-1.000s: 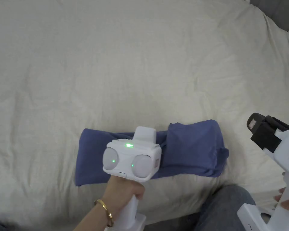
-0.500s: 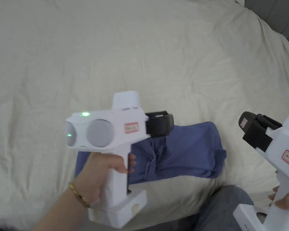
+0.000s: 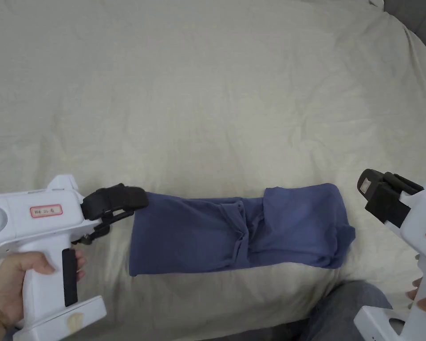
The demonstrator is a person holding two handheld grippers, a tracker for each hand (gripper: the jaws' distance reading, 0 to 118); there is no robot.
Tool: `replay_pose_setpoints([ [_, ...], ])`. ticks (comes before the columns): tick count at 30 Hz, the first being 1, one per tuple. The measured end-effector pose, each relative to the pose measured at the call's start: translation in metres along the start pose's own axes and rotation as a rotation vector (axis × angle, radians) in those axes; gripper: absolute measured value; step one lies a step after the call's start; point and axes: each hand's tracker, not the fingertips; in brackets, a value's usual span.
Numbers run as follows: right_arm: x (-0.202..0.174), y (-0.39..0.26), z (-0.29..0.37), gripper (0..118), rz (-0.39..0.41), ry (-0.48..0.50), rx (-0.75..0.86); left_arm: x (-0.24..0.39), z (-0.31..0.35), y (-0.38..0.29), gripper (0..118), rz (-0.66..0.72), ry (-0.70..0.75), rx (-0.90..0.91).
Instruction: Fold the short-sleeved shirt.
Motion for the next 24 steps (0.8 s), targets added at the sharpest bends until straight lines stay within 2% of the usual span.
replay_pose_setpoints([
  [3,-0.005,0.001,-0.002,2,0.013,0.001,-0.011,-0.019,-0.009,-0.011,107,0.072,-0.084,-0.027],
  [6,-0.009,0.002,-0.005,2,0.029,0.005,-0.026,-0.016,-0.018,-0.022,106,0.089,-0.192,-0.020],
  [8,-0.011,0.001,-0.005,2,0.037,0.005,-0.034,-0.011,-0.028,-0.023,105,0.112,-0.208,-0.043],
  [10,-0.013,0.000,-0.005,2,0.043,0.005,-0.039,-0.006,-0.037,-0.026,99,0.107,-0.212,-0.048],
  [12,-0.013,0.000,-0.005,2,0.044,0.001,-0.042,0.004,-0.044,-0.024,77,0.109,-0.181,-0.058],
  [13,-0.013,-0.001,-0.005,2,0.041,-0.001,-0.041,0.007,-0.046,-0.023,55,0.095,-0.147,-0.060],
  [14,-0.013,0.000,-0.005,2,0.036,0.000,-0.041,0.011,-0.049,-0.022,22,0.073,-0.093,-0.079],
  [15,-0.013,0.000,-0.005,2,0.029,0.000,-0.039,0.016,-0.051,-0.020,13,0.029,0.020,-0.087],
  [17,-0.013,0.001,-0.005,2,0.022,0.007,-0.038,0.021,-0.051,-0.017,12,-0.025,0.115,-0.106],
  [18,-0.014,0.002,-0.004,2,0.022,0.005,-0.035,0.025,-0.049,-0.014,12,0.011,0.050,-0.102],
  [20,-0.016,0.003,-0.003,2,0.030,0.003,-0.030,0.028,-0.041,-0.006,11,0.058,0.112,-0.097],
  [24,-0.020,0.007,-0.002,2,0.031,0.008,-0.021,0.022,-0.011,0.015,9,0.114,0.111,-0.040],
])
